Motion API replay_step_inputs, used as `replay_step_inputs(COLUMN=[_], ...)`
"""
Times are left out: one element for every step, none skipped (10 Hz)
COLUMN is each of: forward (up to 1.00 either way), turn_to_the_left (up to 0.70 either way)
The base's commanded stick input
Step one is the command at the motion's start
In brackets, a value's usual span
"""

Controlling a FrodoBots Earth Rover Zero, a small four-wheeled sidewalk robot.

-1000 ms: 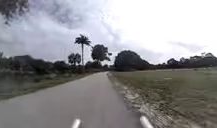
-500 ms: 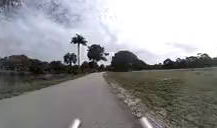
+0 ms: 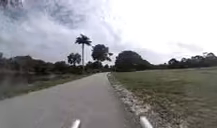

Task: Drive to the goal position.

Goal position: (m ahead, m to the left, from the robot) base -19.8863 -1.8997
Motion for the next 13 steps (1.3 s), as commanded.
replay_step_inputs(forward=[0.69, 0.69, 0.69, 0.69, 0.69, 0.69, 0.69, 0.69, 0.69, 0.69, 0.69, 0.69, 0.69], turn_to_the_left=[0.12, 0.03, 0.03, 0.2, 0.34, 0.21, 0.03, 0.03, 0.03, 0.03, 0.03, 0.03, 0.03])
